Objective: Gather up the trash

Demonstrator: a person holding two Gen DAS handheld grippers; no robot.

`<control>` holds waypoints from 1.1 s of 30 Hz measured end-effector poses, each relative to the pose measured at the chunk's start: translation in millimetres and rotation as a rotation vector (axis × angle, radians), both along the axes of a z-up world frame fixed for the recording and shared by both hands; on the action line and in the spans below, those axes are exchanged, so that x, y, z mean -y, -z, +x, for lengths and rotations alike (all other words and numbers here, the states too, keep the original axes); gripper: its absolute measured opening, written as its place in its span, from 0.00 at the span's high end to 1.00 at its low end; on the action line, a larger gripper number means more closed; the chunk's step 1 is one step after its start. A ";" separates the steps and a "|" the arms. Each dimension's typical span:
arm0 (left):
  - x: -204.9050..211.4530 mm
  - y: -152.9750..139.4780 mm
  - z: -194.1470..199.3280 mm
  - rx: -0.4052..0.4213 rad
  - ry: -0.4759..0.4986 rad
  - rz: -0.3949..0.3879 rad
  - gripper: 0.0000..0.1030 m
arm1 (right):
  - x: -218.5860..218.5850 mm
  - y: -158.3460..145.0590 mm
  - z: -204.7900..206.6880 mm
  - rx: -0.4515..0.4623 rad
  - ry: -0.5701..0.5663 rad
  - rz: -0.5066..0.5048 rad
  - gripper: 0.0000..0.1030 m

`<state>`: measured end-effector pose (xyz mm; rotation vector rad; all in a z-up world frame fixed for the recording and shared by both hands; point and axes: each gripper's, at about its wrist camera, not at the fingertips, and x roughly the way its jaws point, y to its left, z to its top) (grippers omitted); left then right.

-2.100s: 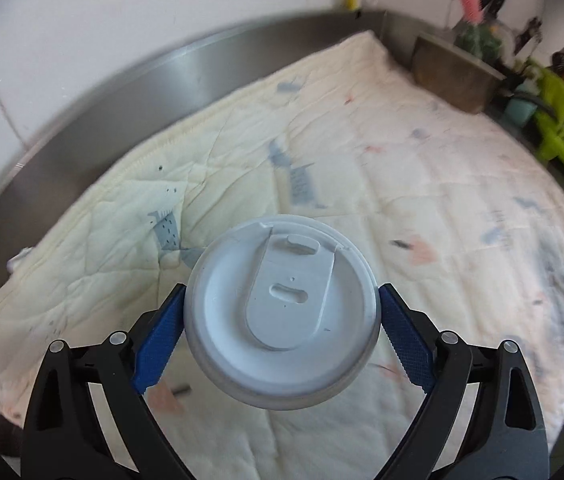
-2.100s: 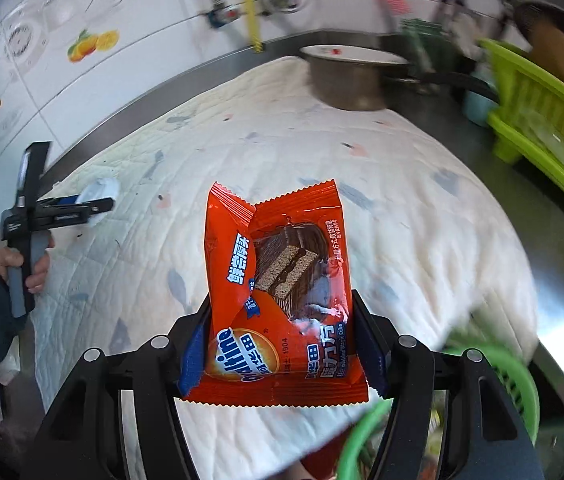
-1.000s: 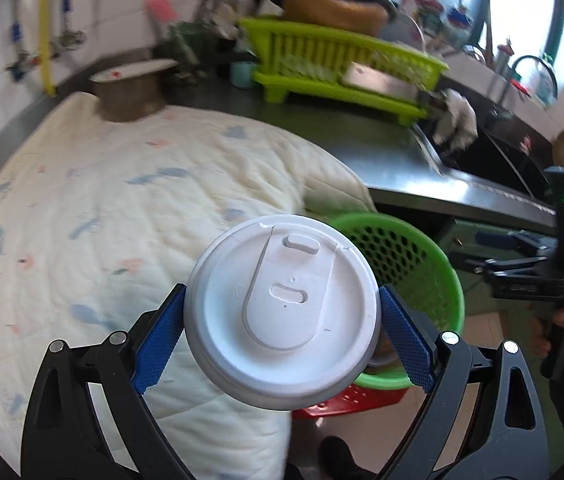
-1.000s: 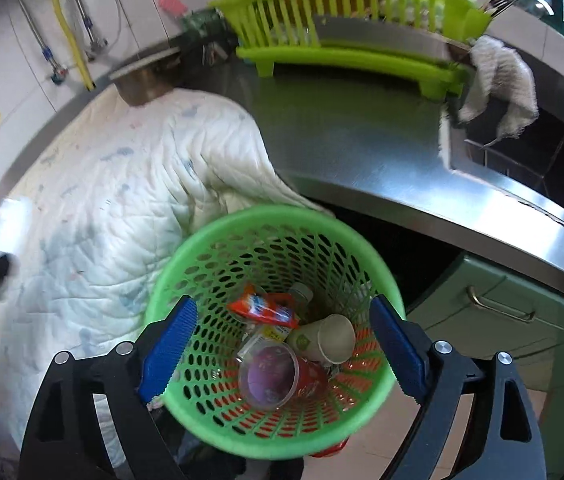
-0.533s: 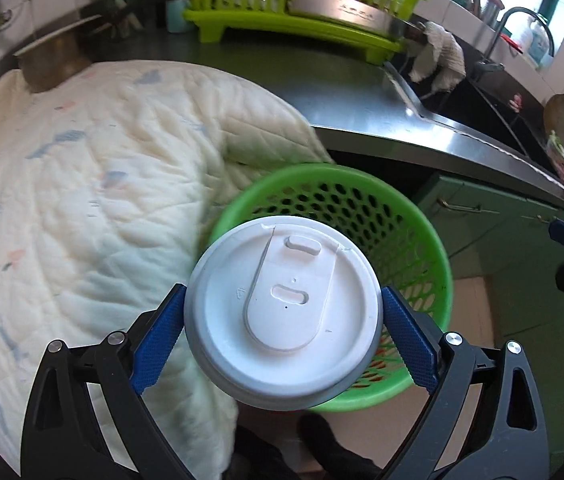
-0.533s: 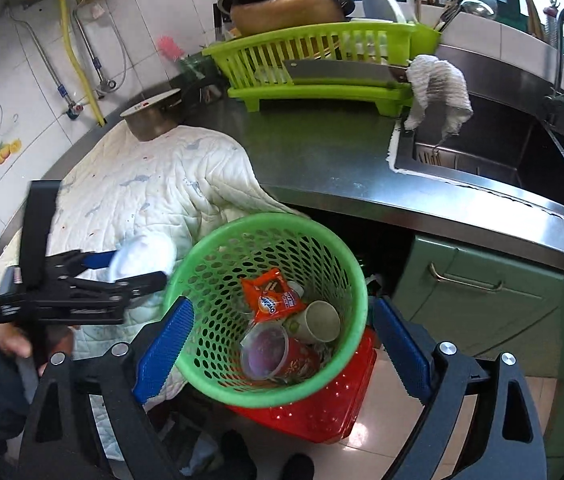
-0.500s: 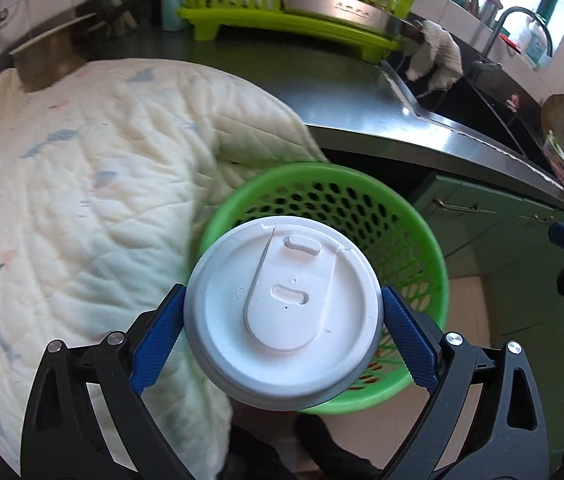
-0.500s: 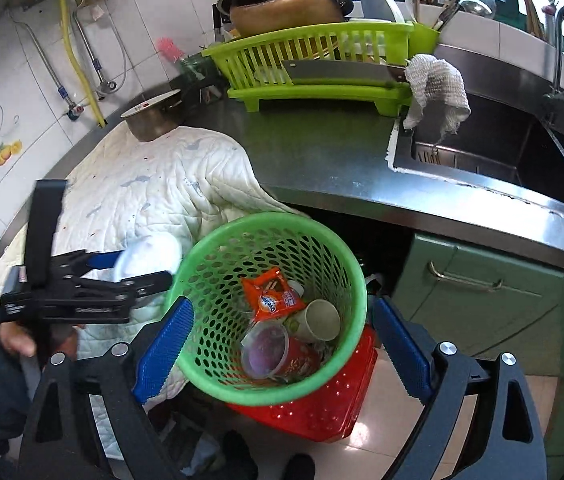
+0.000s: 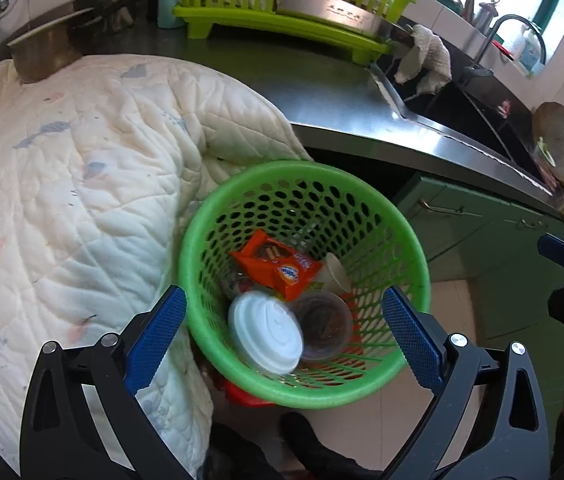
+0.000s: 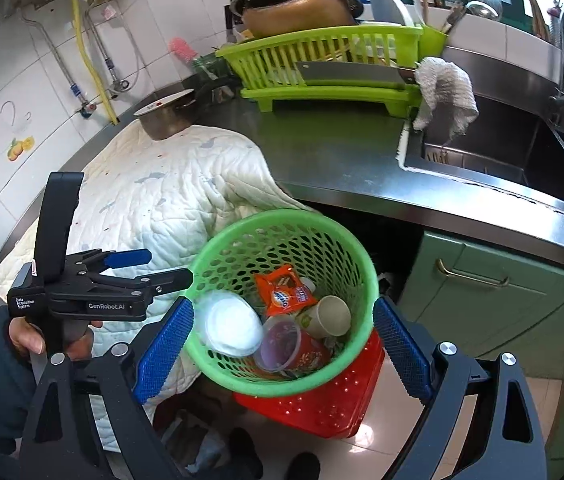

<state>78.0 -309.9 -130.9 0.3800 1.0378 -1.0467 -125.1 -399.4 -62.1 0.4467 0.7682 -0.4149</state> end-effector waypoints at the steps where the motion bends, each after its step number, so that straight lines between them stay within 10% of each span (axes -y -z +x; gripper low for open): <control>1: -1.8 -1.6 0.1 0.005 -0.007 0.000 0.06 | -1.3 -0.7 1.0 0.003 -0.006 -0.001 0.14; 33: -191.9 -112.9 -7.7 0.299 -0.512 -0.078 0.05 | -99.6 -36.1 73.3 0.001 -0.292 -0.086 0.10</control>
